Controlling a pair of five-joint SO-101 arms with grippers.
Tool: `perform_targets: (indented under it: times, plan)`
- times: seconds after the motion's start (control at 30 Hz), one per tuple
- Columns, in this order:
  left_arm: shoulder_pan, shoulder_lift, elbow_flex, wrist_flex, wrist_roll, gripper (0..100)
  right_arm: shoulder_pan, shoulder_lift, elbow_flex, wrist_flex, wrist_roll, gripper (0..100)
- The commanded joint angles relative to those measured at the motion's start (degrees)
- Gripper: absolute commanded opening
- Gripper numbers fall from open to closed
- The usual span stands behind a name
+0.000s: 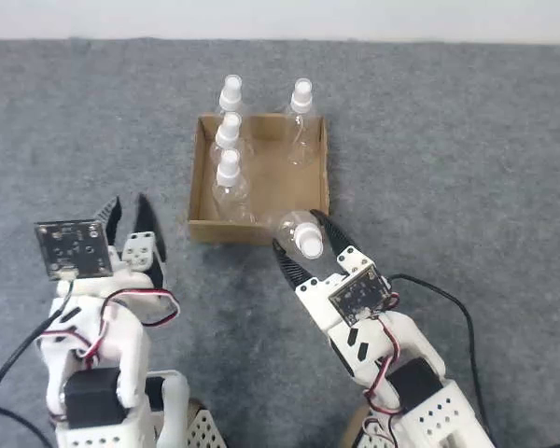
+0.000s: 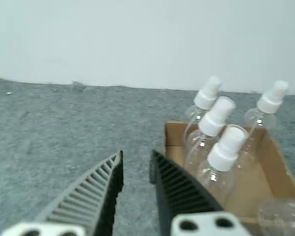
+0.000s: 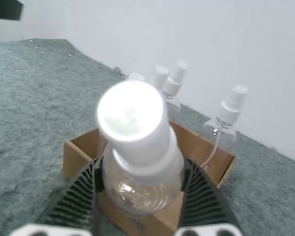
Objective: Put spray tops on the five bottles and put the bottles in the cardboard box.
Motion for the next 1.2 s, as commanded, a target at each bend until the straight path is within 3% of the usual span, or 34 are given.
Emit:
perform_targets:
  times: [0.0,0.43,0.6,0.93,1.17]
  plan:
    - [-1.5,1.0,-0.7,0.0,-0.2,3,0.9,-0.9,1.5,0.4,0.3,0.7]
    - [-7.7,1.0,11.7,-0.3,-0.2,2,0.9,-1.5,1.5,2.7,0.3,0.7]
    - [-13.1,1.0,14.1,-1.5,-0.1,1,2.7,-1.5,0.5,2.9,0.4,0.7]
    - [-13.8,1.0,16.6,-4.4,0.1,1,5.9,-0.9,-17.4,20.3,-2.9,0.6]
    - [-13.8,1.0,16.7,-4.4,0.1,1,5.9,1.3,-27.3,24.3,-2.8,0.6]
